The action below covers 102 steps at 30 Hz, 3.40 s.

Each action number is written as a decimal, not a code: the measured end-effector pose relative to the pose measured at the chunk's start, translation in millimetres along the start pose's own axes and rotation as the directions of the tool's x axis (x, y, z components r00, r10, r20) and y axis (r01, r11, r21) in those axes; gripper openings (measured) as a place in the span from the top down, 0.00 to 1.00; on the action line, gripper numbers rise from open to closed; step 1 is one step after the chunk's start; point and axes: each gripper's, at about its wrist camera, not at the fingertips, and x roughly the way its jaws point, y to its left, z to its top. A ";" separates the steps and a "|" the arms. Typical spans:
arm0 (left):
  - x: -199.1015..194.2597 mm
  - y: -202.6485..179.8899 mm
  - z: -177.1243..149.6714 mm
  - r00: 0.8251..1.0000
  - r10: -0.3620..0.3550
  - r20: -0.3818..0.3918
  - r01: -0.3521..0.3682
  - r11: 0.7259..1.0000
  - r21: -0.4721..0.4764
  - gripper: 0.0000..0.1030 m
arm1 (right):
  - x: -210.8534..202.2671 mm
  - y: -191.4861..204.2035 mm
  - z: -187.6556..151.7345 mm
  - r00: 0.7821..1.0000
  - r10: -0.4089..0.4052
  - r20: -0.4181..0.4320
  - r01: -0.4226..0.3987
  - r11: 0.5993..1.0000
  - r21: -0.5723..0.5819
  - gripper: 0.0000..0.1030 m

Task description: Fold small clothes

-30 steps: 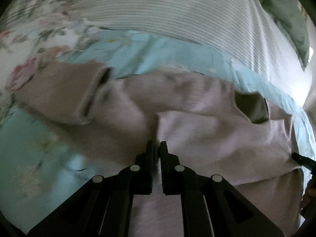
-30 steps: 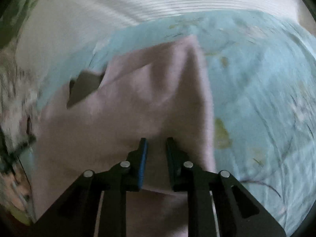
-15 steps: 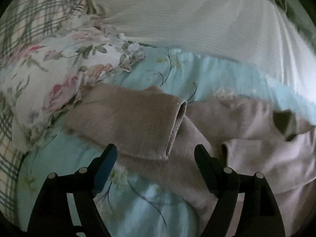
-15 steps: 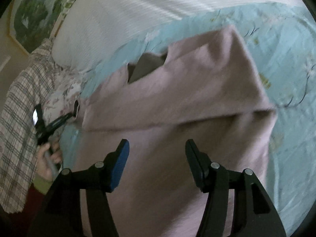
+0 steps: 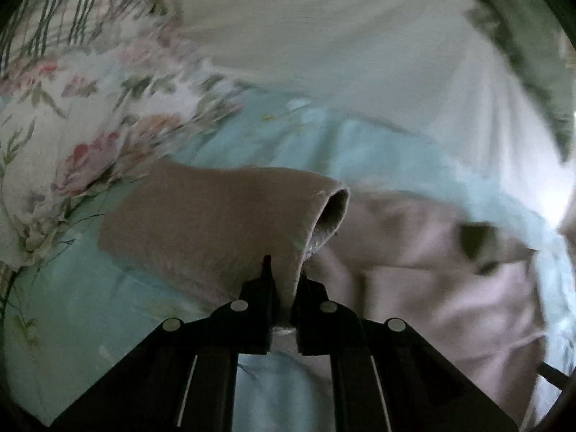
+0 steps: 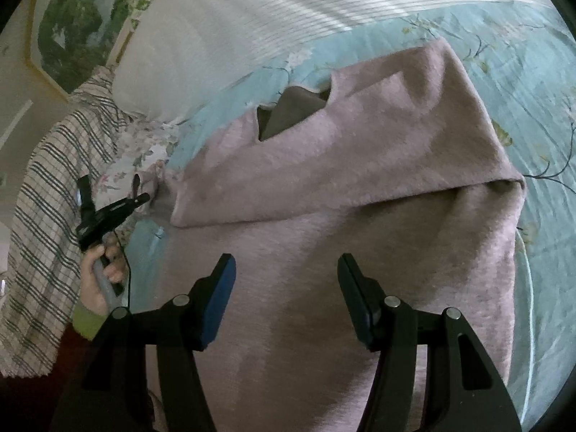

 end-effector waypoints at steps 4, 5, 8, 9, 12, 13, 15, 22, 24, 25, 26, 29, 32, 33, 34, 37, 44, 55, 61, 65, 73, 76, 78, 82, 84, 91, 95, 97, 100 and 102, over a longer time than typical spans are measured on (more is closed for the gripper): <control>-32.7 -61.7 -9.7 0.987 -0.161 0.015 0.160 0.986 0.053 0.93 | 7.3 4.4 1.3 1.000 0.004 0.027 -0.004 1.000 0.012 0.42; -38.2 -86.7 -12.5 0.976 -0.218 0.009 0.216 0.973 0.079 0.93 | 10.1 5.5 1.3 0.999 0.003 0.035 -0.004 1.000 0.017 0.42; -44.3 -143.3 -22.9 0.949 -0.315 -0.024 0.315 0.939 0.137 0.93 | 7.5 1.6 -0.1 0.998 -0.014 0.062 0.011 0.999 0.038 0.42; -41.4 -165.3 -27.9 0.938 -0.344 -0.041 0.346 0.925 0.160 0.93 | 6.0 -2.4 -0.1 0.997 -0.020 0.075 0.016 0.998 0.055 0.42; -20.4 -218.5 -44.0 0.920 -0.378 -0.104 0.392 0.897 0.205 0.93 | 0.0 -13.6 -1.4 0.994 -0.038 0.104 0.027 0.995 0.099 0.42; -12.5 -231.4 -49.5 0.913 -0.389 -0.125 0.407 0.889 0.209 0.93 | -3.8 -17.0 -2.1 0.993 -0.044 0.111 0.032 0.994 0.107 0.42; 11.7 -262.8 -64.6 0.898 -0.397 -0.187 0.432 0.876 0.214 0.93 | -4.4 -21.2 -2.0 0.991 -0.054 0.122 0.039 0.992 0.121 0.42; 67.1 -294.2 -100.0 0.887 -0.359 -0.290 0.426 0.880 0.211 0.75 | -8.7 -36.5 6.2 0.989 -0.064 0.131 0.044 0.988 0.147 0.42; 62.3 -284.1 -101.4 0.884 -0.368 -0.289 0.433 0.878 0.205 0.57 | -4.4 -36.3 9.7 0.991 -0.054 0.125 0.036 0.989 0.144 0.42; 57.1 -280.8 -102.3 0.889 -0.362 -0.280 0.425 0.879 0.214 0.53 | -1.5 -35.4 11.1 0.991 -0.051 0.122 0.034 0.990 0.140 0.42; 50.6 -275.2 -102.4 0.898 -0.349 -0.268 0.410 0.884 0.225 0.45 | 2.8 -34.3 13.1 0.992 -0.048 0.116 0.032 0.990 0.136 0.42; 30.7 -247.7 -102.4 0.919 -0.322 -0.229 0.372 0.900 0.228 0.42 | 15.2 -28.8 15.9 0.995 -0.028 0.099 0.016 0.992 0.127 0.42; 15.0 -195.2 -98.8 0.944 -0.277 -0.177 0.306 0.938 0.163 0.41 | 34.9 -24.9 27.1 0.998 -0.013 0.068 0.005 0.993 0.120 0.42; 13.3 -182.3 -98.4 0.951 -0.262 -0.166 0.286 0.948 0.142 0.41 | 41.1 -23.9 31.1 0.998 -0.009 0.059 0.002 0.993 0.118 0.42; 11.2 -162.5 -96.9 0.961 -0.231 -0.152 0.249 0.962 0.110 0.41 | 46.6 -22.7 34.1 0.999 -0.005 0.052 -0.001 0.993 0.114 0.42; 6.8 -103.3 -90.2 0.988 -0.118 -0.101 0.120 0.993 0.011 0.41 | 67.3 -20.9 43.9 0.999 -0.027 0.029 0.024 0.994 0.105 0.42; 21.0 -3.8 -82.9 0.996 0.013 -0.088 -0.031 0.978 -0.206 0.41 | 111.6 -19.7 55.5 0.995 -0.095 -0.030 0.098 0.990 0.104 0.42; 47.8 -11.8 -64.6 0.989 0.115 -0.090 -0.123 0.988 -0.094 0.43 | 73.5 20.6 78.1 0.993 -0.031 0.112 0.032 0.999 -0.008 0.92; 43.8 -20.8 -65.5 0.985 0.162 -0.059 -0.166 0.984 -0.067 0.46 | 2.5 -23.4 86.1 0.960 -0.154 0.233 0.140 0.987 0.075 0.92; 32.5 -22.3 -71.6 0.982 0.188 -0.031 -0.190 0.979 -0.074 0.52 | 23.6 -55.0 74.8 0.970 -0.206 0.132 0.190 0.974 0.122 0.92; 29.5 -9.9 -76.8 0.988 0.151 -0.039 -0.155 0.978 -0.138 0.52 | 29.6 -58.0 63.8 0.961 -0.238 0.138 0.222 0.967 0.122 0.92; 31.1 -12.7 -78.0 0.986 0.163 -0.036 -0.167 0.978 -0.127 0.52 | 22.7 -52.7 64.7 0.955 -0.256 0.153 0.242 0.965 0.101 0.92; 30.4 -13.3 -78.4 0.986 0.166 -0.031 -0.168 0.978 -0.124 0.51 | 26.8 -54.7 64.4 0.951 -0.284 0.121 0.274 0.957 0.093 0.92; 28.4 -14.3 -80.0 0.988 0.151 -0.020 -0.152 0.981 -0.120 0.50 | 25.1 -54.9 64.3 0.940 -0.311 0.142 0.300 0.949 0.098 0.92; 28.2 -17.0 -80.6 0.988 0.153 -0.020 -0.154 0.982 -0.109 0.50 | 22.8 -52.1 65.4 0.930 -0.337 0.149 0.327 0.941 0.083 0.92; 30.8 -14.5 -80.3 0.989 0.147 -0.032 -0.150 0.982 -0.116 0.50 | 7.4 -39.9 65.3 0.848 -0.500 0.176 0.485 0.866 0.122 0.80; 32.1 -16.8 -80.5 0.987 0.159 -0.036 -0.162 0.981 -0.106 0.50 | -3.3 0.5 64.3 0.851 -0.428 0.304 0.440 0.897 0.031 0.64; 33.1 -16.9 -79.8 0.986 0.162 -0.038 -0.165 0.981 -0.104 0.50 | 26.9 9.9 69.4 0.930 -0.313 0.195 0.330 0.942 -0.059 0.55; 34.4 -13.4 -79.4 0.988 0.146 -0.044 -0.150 0.982 -0.118 0.50 | 65.1 -9.3 71.4 0.926 -0.372 0.060 0.375 0.925 -0.055 0.56; 34.9 -11.8 -79.3 0.990 0.136 -0.048 -0.141 0.982 -0.124 0.49 | 61.2 -31.6 71.7 0.902 -0.428 0.057 0.429 0.903 0.007 0.70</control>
